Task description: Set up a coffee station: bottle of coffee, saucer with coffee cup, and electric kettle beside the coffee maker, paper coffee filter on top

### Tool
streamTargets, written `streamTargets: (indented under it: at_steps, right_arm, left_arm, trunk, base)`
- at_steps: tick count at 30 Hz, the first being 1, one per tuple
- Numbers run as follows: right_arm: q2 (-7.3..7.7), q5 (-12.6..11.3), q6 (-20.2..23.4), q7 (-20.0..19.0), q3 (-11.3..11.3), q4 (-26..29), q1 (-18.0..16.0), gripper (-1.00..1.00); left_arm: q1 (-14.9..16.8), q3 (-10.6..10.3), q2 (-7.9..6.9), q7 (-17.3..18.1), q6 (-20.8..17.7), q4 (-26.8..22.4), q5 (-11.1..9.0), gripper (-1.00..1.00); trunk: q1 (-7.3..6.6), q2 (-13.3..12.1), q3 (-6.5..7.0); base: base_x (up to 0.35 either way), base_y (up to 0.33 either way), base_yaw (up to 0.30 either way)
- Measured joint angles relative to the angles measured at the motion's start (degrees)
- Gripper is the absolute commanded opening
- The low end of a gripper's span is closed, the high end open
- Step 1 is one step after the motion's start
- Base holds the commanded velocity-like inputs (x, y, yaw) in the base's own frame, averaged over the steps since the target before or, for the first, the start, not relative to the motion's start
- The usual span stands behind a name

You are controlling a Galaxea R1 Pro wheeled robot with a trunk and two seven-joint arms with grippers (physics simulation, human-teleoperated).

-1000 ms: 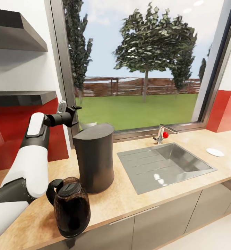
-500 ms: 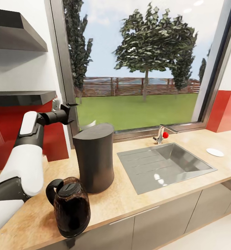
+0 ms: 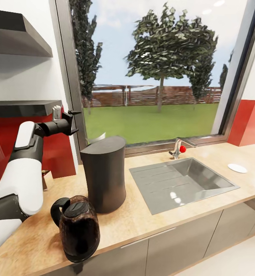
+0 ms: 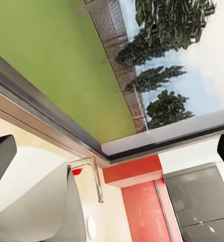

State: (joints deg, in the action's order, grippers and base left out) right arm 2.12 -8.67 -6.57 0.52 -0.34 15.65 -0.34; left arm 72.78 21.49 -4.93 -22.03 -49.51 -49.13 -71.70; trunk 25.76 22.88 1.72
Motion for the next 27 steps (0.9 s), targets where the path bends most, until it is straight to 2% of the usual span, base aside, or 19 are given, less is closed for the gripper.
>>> streamTargets:
  at_steps: [10, 15, 18, 22, 23, 27]
  right_arm:
    - [0.0, -0.1, 0.0, 0.0, -0.1, 0.1, 0.0, 1.0]
    - [0.0, -0.2, 0.0, 0.0, -0.1, 0.2, 0.0, 1.0]
    - [0.0, -0.2, 0.0, 0.0, -0.1, 0.2, 0.0, 1.0]
    - [0.0, -0.2, 0.0, 0.0, -0.1, 0.2, 0.0, 1.0]
    - [0.0, -0.2, 0.0, 0.0, -0.1, 0.2, 0.0, 1.0]
    - [0.0, -0.2, 0.0, 0.0, -0.1, 0.2, 0.0, 1.0]
  left_arm:
    - [-0.2, -0.4, 0.21, 0.0, -0.1, -0.3, 0.1, 1.0]
    - [-0.5, -0.5, 0.51, 0.1, -0.7, -0.3, 0.1, 1.0]
    - [-0.7, -2.1, 0.84, 0.2, -1.3, -0.1, 0.0, 1.0]
    - [-0.8, -0.9, 1.21, 0.2, -1.5, 0.2, 0.1, 1.0]
    - [-0.7, -0.6, 0.88, 0.2, -1.2, -0.2, 0.2, 1.0]
    - [-0.8, -0.6, 0.84, 0.2, -1.1, -0.2, 0.2, 1.0]
  trunk:
    - [0.0, 0.0, 0.0]
    - [0.01, 0.0, 0.0]
    - [0.03, -0.1, -0.01]
    - [0.04, -0.1, 0.0]
    - [0.03, 0.0, 0.0]
    - [0.0, 0.0, 0.0]
  base:
    - [0.0, 0.0, 0.009]
    - [-0.026, 0.0, 0.2]
    - [-0.147, -0.071, 0.169]
    - [-0.21, -0.14, 0.049]
    - [-0.199, -0.135, 0.014]
    - [-0.089, -0.06, 0.006]
